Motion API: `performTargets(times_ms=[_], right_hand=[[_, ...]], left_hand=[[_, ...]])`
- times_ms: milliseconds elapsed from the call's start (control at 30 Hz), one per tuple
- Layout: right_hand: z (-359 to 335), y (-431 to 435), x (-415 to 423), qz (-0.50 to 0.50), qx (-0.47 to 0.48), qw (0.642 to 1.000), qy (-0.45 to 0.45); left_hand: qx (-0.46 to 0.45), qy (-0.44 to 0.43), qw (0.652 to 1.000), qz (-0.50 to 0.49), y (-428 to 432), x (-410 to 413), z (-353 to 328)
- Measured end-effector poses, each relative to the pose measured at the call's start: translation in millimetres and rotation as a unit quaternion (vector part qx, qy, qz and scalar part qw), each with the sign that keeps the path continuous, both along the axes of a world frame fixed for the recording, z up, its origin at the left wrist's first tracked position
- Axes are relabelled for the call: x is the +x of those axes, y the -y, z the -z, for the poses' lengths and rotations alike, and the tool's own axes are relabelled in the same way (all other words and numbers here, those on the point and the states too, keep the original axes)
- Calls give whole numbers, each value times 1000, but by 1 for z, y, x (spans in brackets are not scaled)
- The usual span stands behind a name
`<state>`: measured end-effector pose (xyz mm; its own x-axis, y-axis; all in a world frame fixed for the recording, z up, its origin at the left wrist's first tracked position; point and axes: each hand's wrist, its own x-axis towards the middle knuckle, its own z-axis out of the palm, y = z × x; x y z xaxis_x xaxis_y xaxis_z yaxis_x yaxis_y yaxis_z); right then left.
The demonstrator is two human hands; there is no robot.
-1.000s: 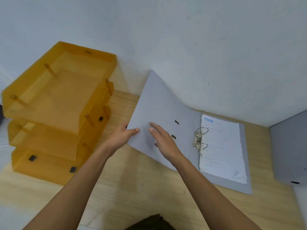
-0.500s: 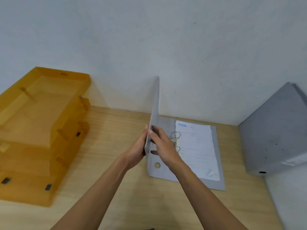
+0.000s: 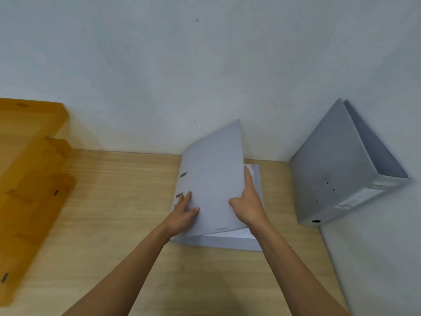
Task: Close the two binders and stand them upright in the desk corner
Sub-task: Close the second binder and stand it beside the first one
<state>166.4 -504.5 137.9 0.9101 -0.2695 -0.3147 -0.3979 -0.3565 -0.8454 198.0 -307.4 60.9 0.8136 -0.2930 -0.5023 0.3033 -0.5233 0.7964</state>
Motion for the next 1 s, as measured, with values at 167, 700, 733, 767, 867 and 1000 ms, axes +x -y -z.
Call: performTargets(times_ms=[167,700,733,767,867,1000], right_hand=[[32,61,-21,25,21,999,-14],[123,104,-28,-73,-135,983,-105],[126,101,-25,-100,-156,976,-114],[129,98,-24,-124,-175,968,-132],[138,91,-30,-168,-168,952,-193],[147,89,-39,-183,-163,950,-193]], left_hand=[[14,50,995,-88,16,0,13],[52,-29,984,-168,43,-6,47],[55,-29,984,-170,43,-6,47],[60,-28,983,-170,43,-7,47],[75,-17,984,-162,45,-14,49],[81,-7,983,-166,46,-12,56]])
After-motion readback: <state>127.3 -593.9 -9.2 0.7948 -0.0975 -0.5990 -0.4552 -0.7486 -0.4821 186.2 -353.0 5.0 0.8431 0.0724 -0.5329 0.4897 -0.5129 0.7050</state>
